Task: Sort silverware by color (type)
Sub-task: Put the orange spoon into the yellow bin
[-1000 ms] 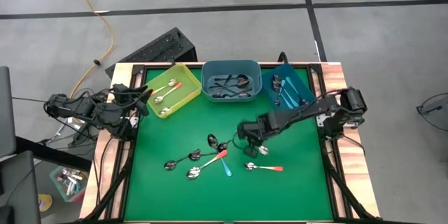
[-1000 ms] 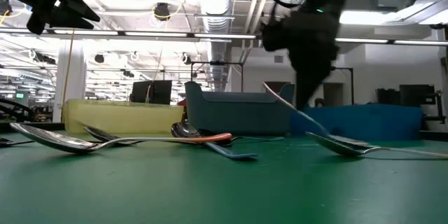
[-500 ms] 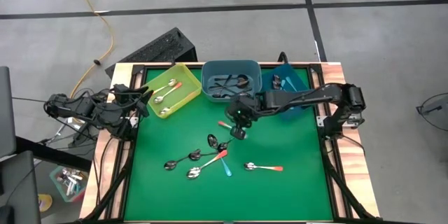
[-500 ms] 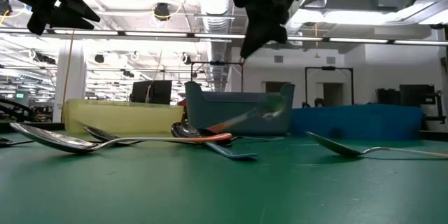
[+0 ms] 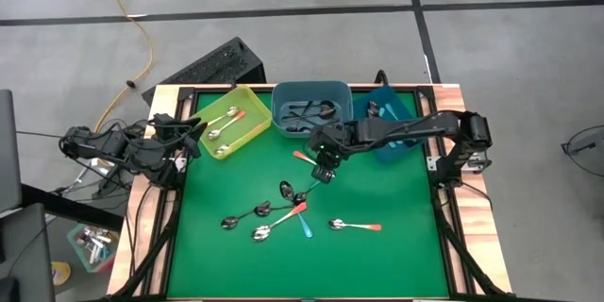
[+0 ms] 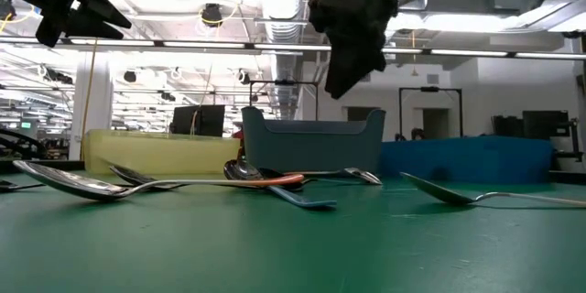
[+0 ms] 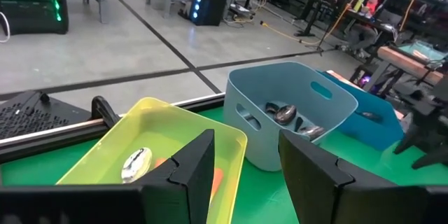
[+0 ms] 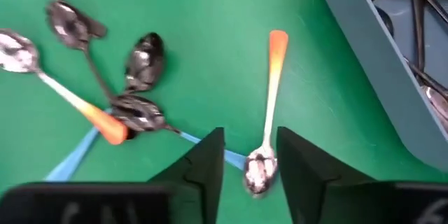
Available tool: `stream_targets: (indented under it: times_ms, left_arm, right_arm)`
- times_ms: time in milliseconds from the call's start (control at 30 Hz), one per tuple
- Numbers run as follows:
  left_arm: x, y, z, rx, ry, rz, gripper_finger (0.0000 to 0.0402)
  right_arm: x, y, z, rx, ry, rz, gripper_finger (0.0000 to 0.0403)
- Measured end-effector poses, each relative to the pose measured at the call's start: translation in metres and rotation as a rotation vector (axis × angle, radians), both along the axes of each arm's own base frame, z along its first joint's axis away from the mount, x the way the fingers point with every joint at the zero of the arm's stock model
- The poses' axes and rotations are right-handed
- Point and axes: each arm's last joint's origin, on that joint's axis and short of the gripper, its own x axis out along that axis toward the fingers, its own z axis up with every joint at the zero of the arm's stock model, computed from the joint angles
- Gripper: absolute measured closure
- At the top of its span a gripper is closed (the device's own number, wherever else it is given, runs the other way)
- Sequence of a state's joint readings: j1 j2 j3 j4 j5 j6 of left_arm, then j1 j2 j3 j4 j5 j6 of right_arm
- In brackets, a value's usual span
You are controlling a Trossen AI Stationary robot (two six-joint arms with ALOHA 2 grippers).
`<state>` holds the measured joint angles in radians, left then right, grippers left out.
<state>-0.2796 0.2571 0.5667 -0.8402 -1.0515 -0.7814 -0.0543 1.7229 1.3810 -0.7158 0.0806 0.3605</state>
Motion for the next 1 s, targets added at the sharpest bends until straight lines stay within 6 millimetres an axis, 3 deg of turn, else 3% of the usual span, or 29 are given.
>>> stream_targets:
  times_ms: [233,400,633,733,1000]
  left_arm:
    - [0.0,0.0,0.0,-0.017,-0.02,0.007,0.0258]
    - [0.0,0.0,0.0,-0.03,-0.033,0.012,0.0258]
    - [0.0,0.0,0.0,-0.043,-0.047,0.017,0.0258]
    - [0.0,0.0,0.0,-0.051,-0.054,0.016,0.0258]
    - [0.001,0.0,0.0,-0.045,-0.046,0.019,0.0258]
  right_arm:
    - [-0.002,-0.012,-0.02,-0.026,-0.02,0.008,0.0216]
    - [-0.002,-0.016,-0.023,-0.043,-0.028,0.031,0.0218]
    - [0.014,-0.017,-0.045,-0.045,-0.018,0.049,0.0221]
    - [0.012,-0.015,-0.066,-0.019,0.089,0.066,0.0222]
    - [0.017,-0.012,-0.094,0.029,0.181,0.09,0.0222]
